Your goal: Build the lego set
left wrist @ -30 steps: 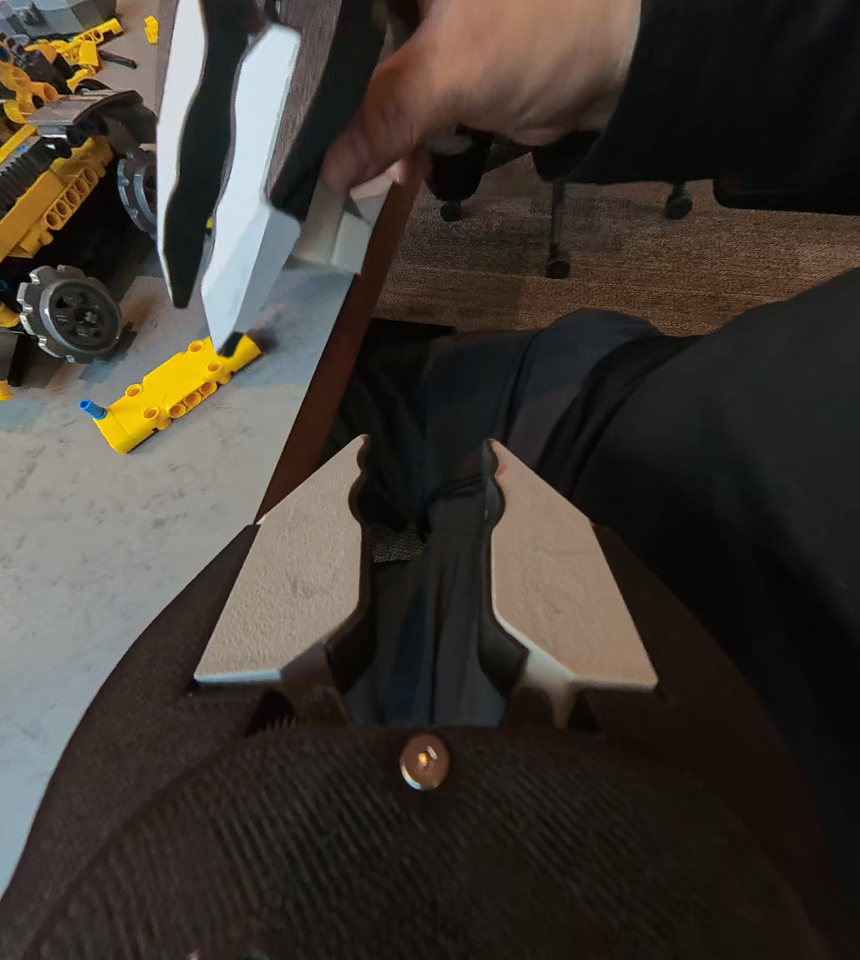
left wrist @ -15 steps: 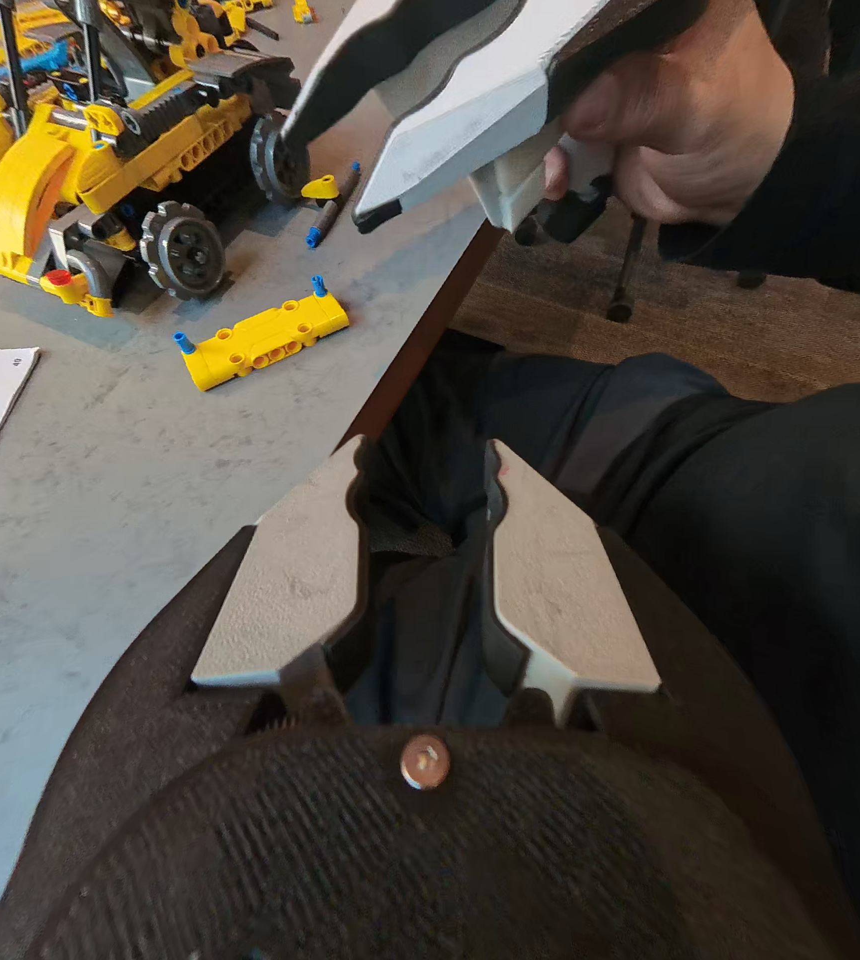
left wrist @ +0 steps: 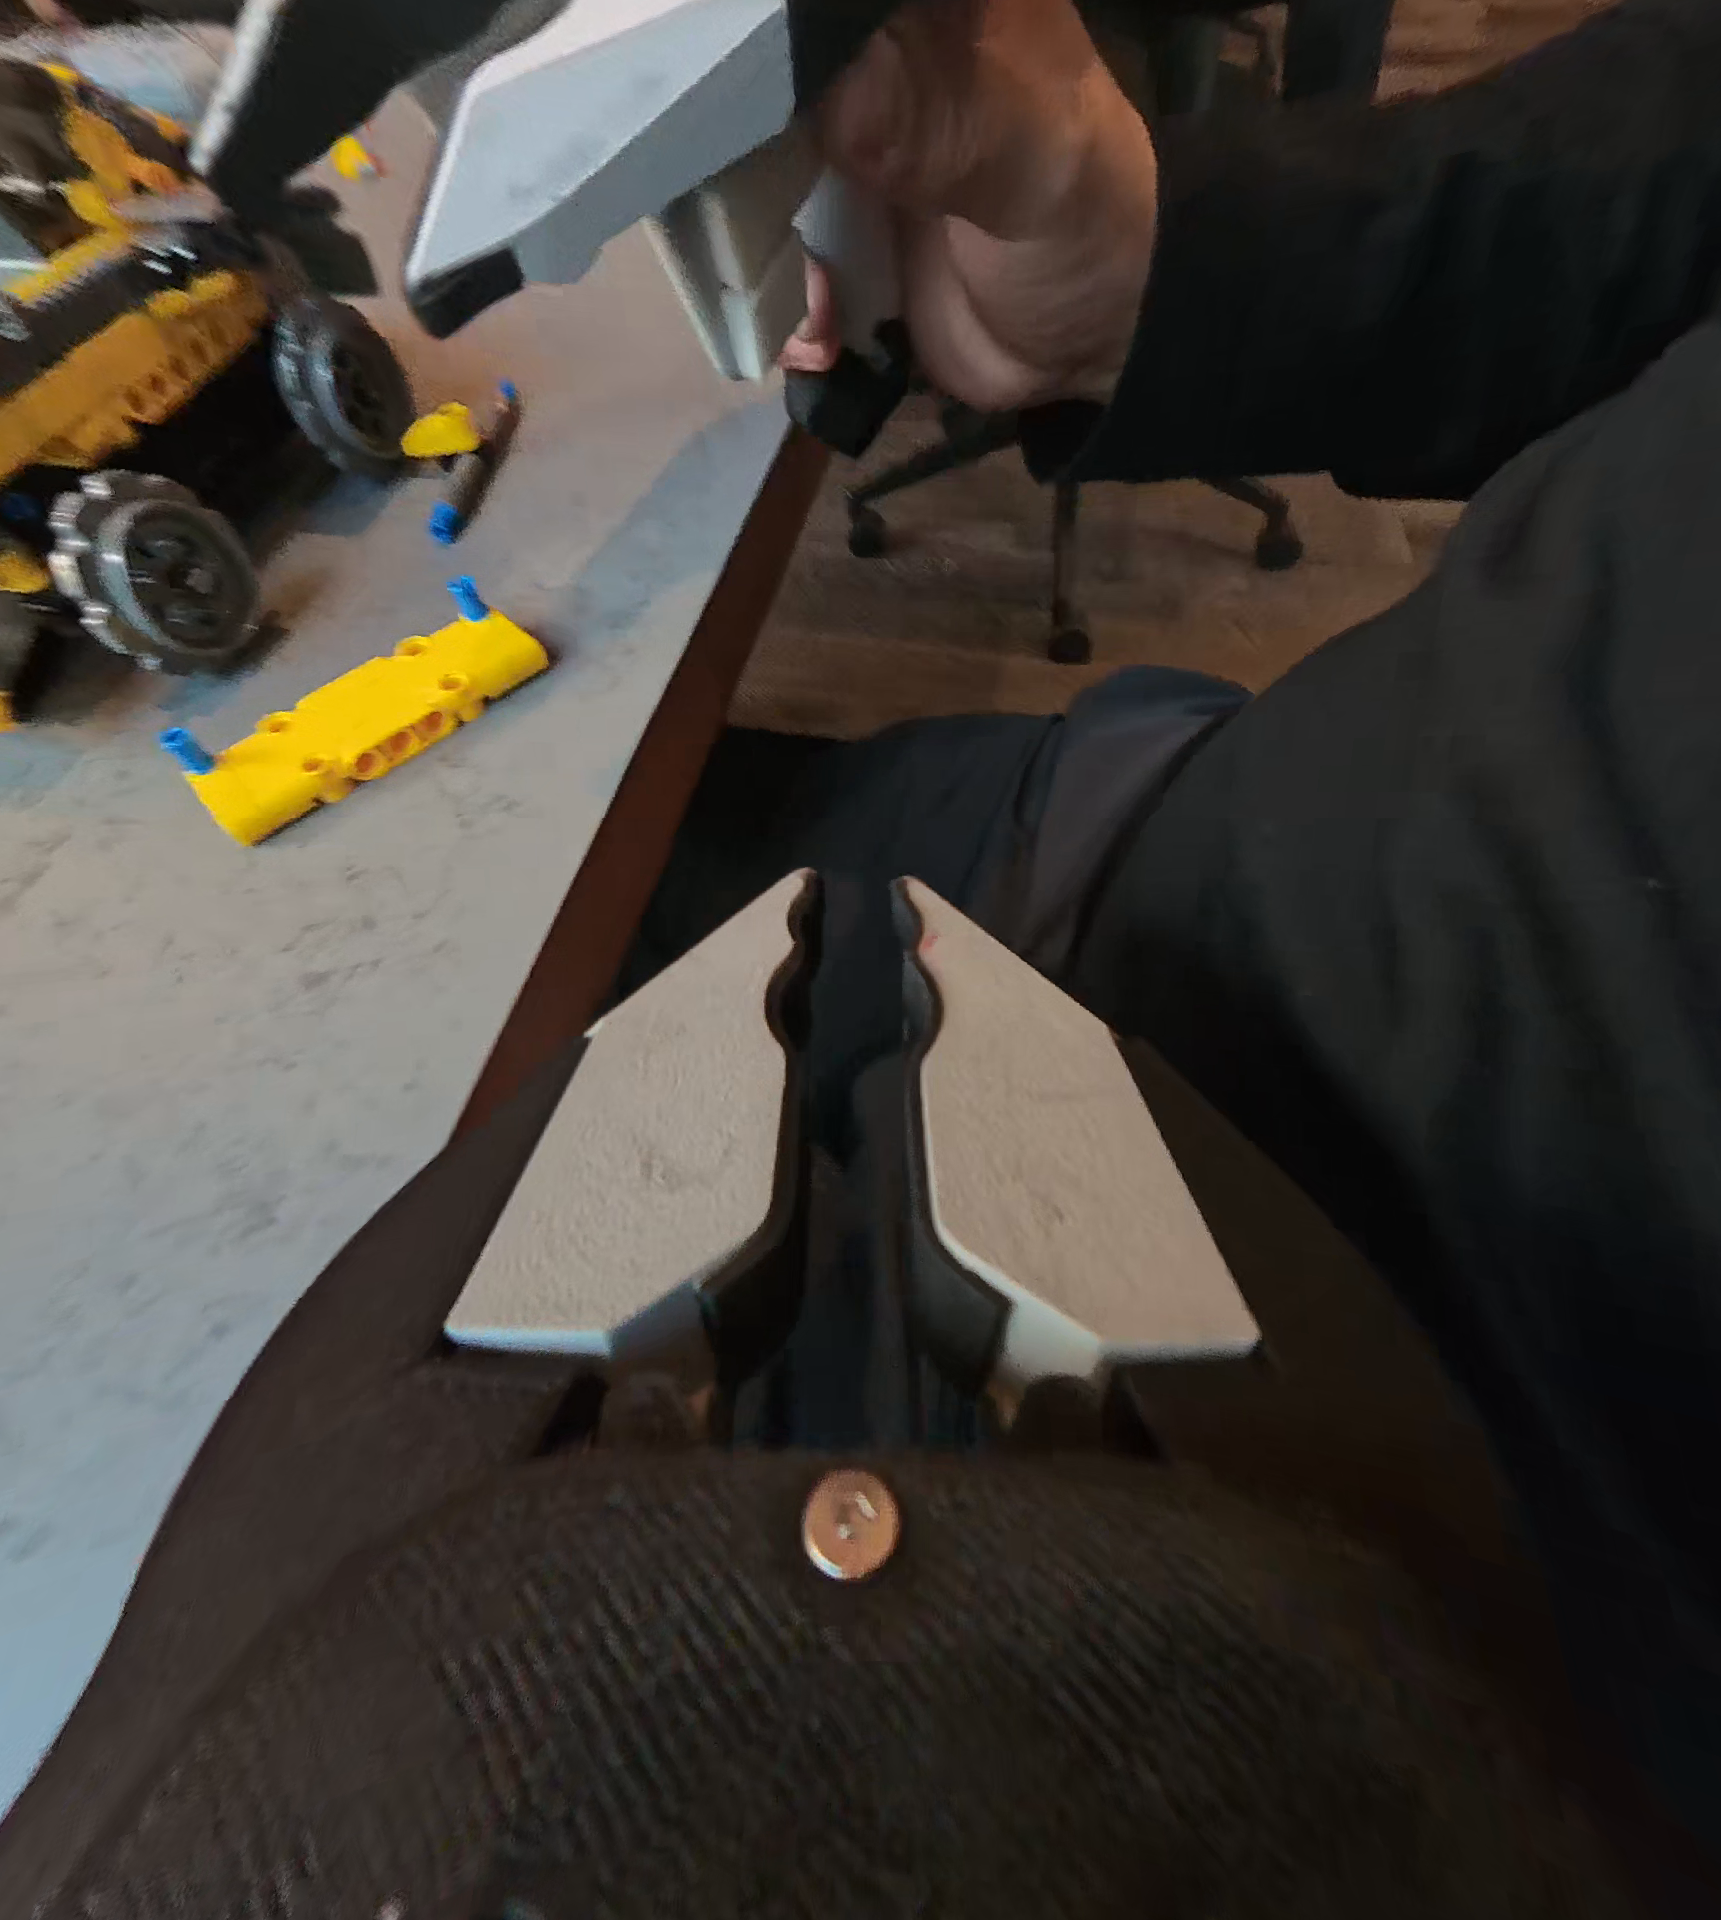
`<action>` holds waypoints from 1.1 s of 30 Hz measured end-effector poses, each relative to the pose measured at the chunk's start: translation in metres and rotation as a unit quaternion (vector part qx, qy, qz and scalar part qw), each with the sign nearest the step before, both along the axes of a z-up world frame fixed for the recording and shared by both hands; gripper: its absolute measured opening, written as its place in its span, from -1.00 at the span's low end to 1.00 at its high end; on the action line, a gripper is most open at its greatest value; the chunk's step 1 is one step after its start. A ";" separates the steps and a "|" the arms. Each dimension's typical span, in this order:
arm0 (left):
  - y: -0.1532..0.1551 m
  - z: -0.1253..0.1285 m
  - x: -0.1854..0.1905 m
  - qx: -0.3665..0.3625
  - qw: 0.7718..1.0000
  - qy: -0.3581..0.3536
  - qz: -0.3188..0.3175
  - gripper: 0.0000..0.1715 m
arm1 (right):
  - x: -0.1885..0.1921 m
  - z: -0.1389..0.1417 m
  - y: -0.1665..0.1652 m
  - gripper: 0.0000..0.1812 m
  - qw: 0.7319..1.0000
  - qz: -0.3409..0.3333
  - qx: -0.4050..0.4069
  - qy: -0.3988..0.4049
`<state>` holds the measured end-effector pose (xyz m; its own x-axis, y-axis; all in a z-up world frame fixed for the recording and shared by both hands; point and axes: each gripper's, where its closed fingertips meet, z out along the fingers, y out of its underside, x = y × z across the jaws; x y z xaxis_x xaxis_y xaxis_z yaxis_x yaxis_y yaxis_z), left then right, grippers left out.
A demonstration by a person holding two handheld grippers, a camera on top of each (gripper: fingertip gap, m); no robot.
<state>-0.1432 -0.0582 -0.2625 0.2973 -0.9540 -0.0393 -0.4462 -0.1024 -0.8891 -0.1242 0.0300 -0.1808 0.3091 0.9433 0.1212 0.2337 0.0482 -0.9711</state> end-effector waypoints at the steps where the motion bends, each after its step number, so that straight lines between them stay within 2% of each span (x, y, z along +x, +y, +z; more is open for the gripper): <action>1: 0.003 0.002 -0.004 0.004 1.000 -0.011 0.009 -0.89 | 0.000 0.002 0.003 -0.59 1.000 -0.002 0.002 0.003; 4: 0.010 0.002 -0.014 -0.014 0.999 -0.030 0.022 -0.89 | -0.006 0.004 0.009 -0.58 1.000 0.003 0.000 0.002; 7: 0.006 -0.007 -0.022 -0.049 0.999 -0.023 0.003 -1.00 | -0.014 0.016 0.008 -0.57 0.999 0.032 -0.016 0.013; 11: 0.008 -0.002 -0.024 -0.059 0.996 -0.060 0.001 -1.00 | -0.007 0.013 0.036 -0.61 1.000 -0.018 0.010 0.006; 15: -0.005 -0.001 -0.023 -0.100 0.991 -0.088 -0.012 -1.00 | -0.008 0.011 0.043 -0.60 1.000 -0.016 0.022 0.012; 21: -0.020 -0.002 -0.020 -0.058 0.996 -0.063 -0.038 -1.00 | -0.003 0.019 0.049 -0.59 0.998 -0.033 0.046 0.040; 24: -0.018 0.002 -0.018 -0.026 0.998 -0.041 -0.037 -0.98 | -0.002 0.021 0.045 -0.69 0.997 -0.024 0.053 0.047; 27: -0.016 0.001 -0.018 -0.022 0.999 -0.027 -0.030 -1.00 | -0.002 0.020 0.049 -0.58 0.997 -0.031 0.048 0.047; 33: -0.011 -0.003 -0.018 -0.031 0.999 -0.012 -0.024 -1.00 | 0.002 0.026 0.049 -0.56 0.997 -0.023 0.029 0.074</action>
<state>-0.1612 -0.0694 -0.2657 0.2518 -0.9674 0.0264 -0.4303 -0.1364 -0.8923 -0.1219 0.0794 -0.1551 0.3704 0.9204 0.1255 0.0923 0.0980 -0.9909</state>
